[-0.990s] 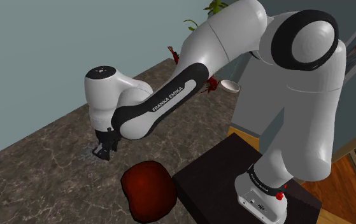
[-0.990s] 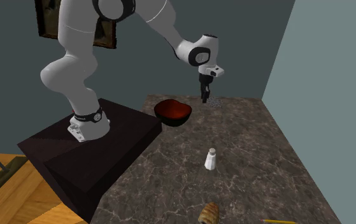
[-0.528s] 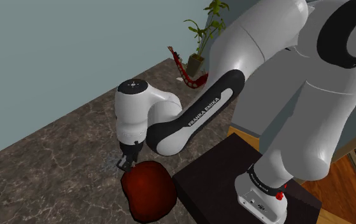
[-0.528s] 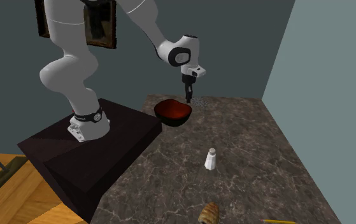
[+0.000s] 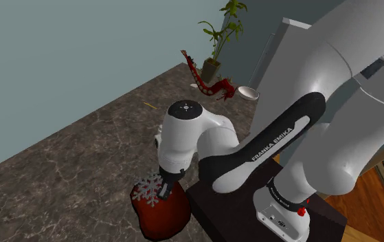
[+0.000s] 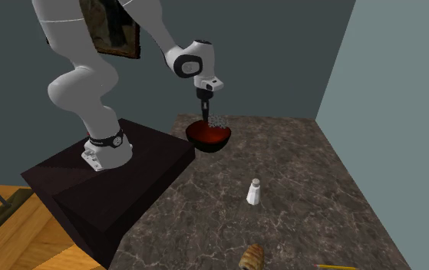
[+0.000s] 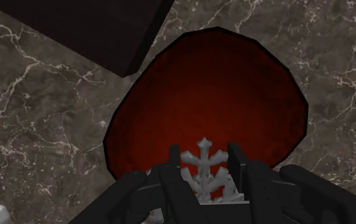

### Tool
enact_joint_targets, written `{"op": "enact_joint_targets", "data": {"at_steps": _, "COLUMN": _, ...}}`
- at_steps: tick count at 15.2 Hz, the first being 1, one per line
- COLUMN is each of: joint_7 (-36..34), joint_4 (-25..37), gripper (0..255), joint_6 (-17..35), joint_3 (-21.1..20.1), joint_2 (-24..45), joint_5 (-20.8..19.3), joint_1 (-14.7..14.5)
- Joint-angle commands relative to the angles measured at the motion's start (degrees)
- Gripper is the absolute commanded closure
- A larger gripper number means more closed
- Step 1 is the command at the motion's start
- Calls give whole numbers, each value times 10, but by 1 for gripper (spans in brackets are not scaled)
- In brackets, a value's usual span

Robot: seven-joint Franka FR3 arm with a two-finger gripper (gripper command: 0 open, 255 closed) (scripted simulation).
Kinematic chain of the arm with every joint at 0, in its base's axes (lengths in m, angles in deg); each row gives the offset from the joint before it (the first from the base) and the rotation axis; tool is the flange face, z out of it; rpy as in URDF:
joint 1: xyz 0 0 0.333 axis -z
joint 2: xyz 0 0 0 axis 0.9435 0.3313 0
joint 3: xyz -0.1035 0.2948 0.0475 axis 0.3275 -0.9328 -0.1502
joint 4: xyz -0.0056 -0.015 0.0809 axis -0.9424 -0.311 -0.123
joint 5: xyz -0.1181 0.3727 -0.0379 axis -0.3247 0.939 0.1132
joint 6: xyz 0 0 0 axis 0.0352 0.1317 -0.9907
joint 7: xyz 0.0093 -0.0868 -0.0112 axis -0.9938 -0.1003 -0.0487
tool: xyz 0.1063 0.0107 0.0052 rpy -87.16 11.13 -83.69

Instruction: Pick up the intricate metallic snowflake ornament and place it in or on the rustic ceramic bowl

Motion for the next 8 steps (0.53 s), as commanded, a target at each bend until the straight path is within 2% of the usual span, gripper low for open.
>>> {"op": "enact_joint_targets", "data": {"at_steps": 1, "joint_7": 17, "joint_4": -43, "gripper": 255, "joint_6": 7, "joint_3": -13, "joint_2": -44, "joint_5": 54, "joint_1": -16}}
{"op": "enact_joint_targets", "data": {"at_steps": 2, "joint_7": 33, "joint_4": -73, "gripper": 255, "joint_6": 8, "joint_3": -19, "joint_2": -77, "joint_5": 97, "joint_1": -34}}
{"op": "enact_joint_targets", "data": {"at_steps": 8, "joint_7": -29, "joint_4": -77, "gripper": 255, "joint_6": 73, "joint_3": -24, "joint_2": -5, "joint_5": 9, "joint_1": -12}}
